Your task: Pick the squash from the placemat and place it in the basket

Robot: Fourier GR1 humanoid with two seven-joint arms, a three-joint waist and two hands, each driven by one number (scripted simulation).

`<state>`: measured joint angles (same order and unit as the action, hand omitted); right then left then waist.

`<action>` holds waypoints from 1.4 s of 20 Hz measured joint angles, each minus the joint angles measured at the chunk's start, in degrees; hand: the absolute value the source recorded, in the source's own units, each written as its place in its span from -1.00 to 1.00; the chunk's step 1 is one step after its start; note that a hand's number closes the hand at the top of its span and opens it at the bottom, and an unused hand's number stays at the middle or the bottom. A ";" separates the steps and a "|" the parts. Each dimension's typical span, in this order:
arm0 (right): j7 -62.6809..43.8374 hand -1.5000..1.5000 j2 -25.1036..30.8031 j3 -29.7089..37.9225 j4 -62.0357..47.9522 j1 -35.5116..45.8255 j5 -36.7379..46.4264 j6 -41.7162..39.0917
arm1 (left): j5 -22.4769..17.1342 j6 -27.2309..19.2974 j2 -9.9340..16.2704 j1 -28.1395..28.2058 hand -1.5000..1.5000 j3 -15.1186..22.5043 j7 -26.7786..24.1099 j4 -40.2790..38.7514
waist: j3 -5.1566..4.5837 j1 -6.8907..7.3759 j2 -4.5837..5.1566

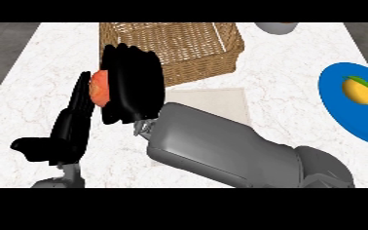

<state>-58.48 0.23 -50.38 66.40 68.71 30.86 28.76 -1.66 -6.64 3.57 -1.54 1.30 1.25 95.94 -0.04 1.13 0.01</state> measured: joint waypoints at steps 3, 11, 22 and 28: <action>1.79 1.00 -0.12 2.60 -3.25 0.15 -0.33 0.25 | -0.68 0.76 0.68 0.27 0.00 -0.80 0.14 0.28 | 0.01 -0.07 0.05; 10.55 1.00 0.08 7.70 -10.28 -2.38 0.24 -3.52 | -0.40 0.91 0.10 1.17 0.00 -0.73 -1.25 -0.09 | 0.02 -0.37 0.08; 24.50 1.00 -0.17 12.71 -21.58 -6.02 -0.55 -2.06 | 0.66 0.37 -1.05 0.13 0.00 -0.04 -1.64 -1.30 | 0.03 -0.01 0.22; 29.64 1.00 -0.23 15.13 -26.29 -5.70 -2.95 -0.51 | 0.70 0.39 -0.87 0.42 0.00 0.34 1.13 1.26 | 0.05 0.22 0.10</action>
<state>-28.85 0.00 -35.25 40.11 63.01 27.91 28.25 -0.95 -6.25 2.70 -1.12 1.65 2.38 97.20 0.01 1.35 0.12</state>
